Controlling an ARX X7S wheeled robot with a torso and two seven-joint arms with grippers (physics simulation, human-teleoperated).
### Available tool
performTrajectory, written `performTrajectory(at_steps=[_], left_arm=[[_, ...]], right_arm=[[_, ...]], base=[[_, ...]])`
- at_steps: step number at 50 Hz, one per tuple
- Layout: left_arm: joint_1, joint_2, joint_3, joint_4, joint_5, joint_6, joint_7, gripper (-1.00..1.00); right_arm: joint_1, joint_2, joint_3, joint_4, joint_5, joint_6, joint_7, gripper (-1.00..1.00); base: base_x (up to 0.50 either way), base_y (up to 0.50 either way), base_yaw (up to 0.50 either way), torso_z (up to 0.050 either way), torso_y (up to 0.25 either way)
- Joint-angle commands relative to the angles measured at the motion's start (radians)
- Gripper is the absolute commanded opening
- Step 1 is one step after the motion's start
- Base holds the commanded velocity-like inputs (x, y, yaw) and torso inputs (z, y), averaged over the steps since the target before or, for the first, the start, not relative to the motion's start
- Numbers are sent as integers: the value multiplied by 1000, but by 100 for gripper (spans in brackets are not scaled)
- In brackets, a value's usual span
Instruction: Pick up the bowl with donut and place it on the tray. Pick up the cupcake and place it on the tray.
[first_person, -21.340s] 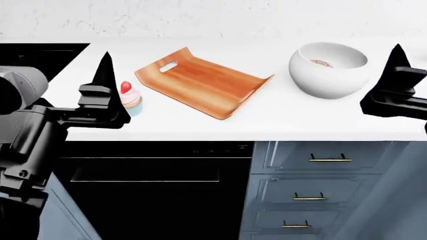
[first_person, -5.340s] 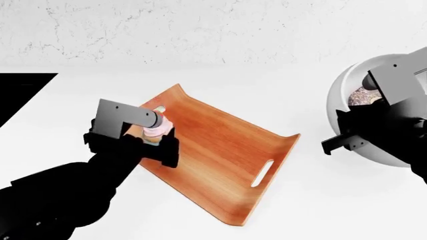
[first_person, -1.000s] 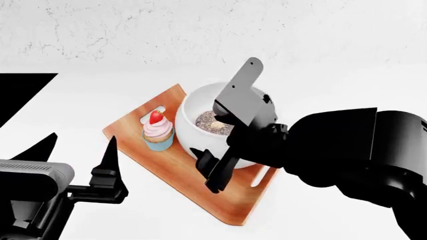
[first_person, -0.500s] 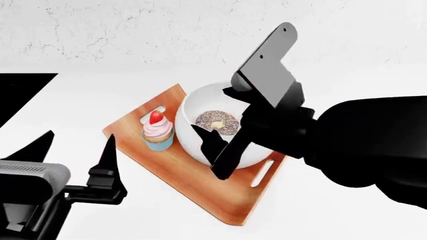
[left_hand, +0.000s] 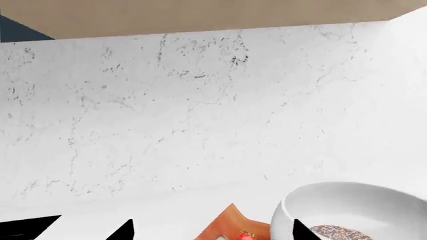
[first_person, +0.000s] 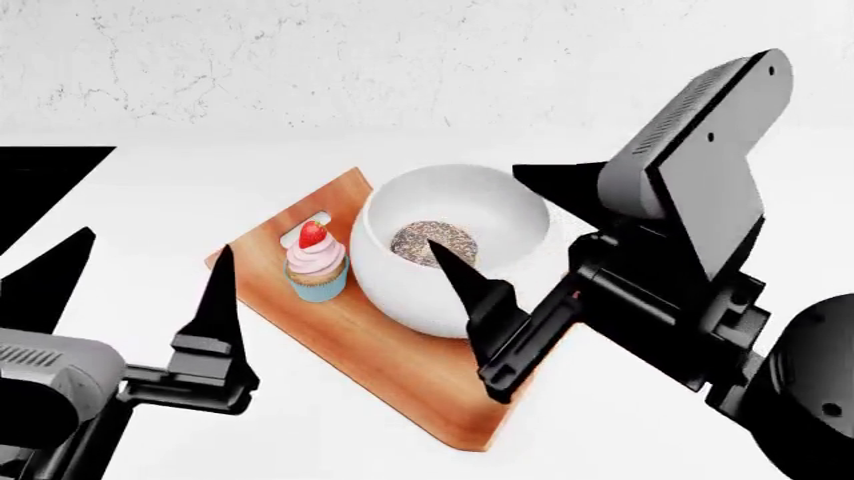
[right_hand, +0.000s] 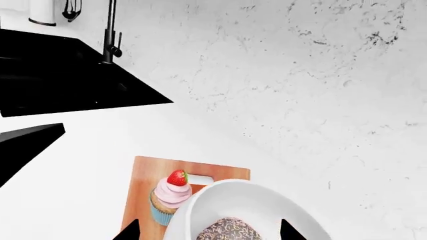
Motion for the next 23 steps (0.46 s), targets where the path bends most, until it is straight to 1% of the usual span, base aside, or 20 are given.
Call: performTrajectory(at_steps=[1, 7, 13, 16, 19, 20, 21, 22, 23], left_arm=[[-243, -299, 510, 11, 104, 372, -182, 100], [-544, -365, 888, 11, 177, 477, -230, 100], [-810, -404, 1218, 11, 257, 556, -271, 100], [-891, -438, 1343, 11, 327, 610, -279, 100], [-918, -464, 1409, 11, 381, 650, -287, 100], [-916, -471, 1418, 11, 395, 661, -289, 100], [-911, -475, 1425, 11, 412, 669, -295, 100], [-906, -475, 1431, 11, 429, 675, -303, 100], [-899, -475, 1438, 11, 450, 681, -313, 100]], right_arm=[[-160, 136, 126, -165, 52, -130, 70, 100], [-282, 201, 204, -231, 23, -213, 85, 100], [-408, 266, 295, -292, 10, -303, 95, 100], [-499, 305, 366, -328, -1, -353, 98, 100], [-570, 303, 470, -328, 2, -345, 77, 100], [-580, 273, 538, -328, 32, -297, 76, 100], [-536, 136, 688, -328, 182, -147, 122, 100], [-474, -14, 838, -328, 332, 3, 243, 100], [-453, -95, 988, -328, 482, 153, 339, 100]], base=[[0, 0, 0, 0, 0], [0, 0, 0, 0, 0], [0, 0, 0, 0, 0], [0, 0, 0, 0, 0], [0, 0, 0, 0, 0], [0, 0, 0, 0, 0], [0, 0, 0, 0, 0], [0, 0, 0, 0, 0], [0, 0, 0, 0, 0]])
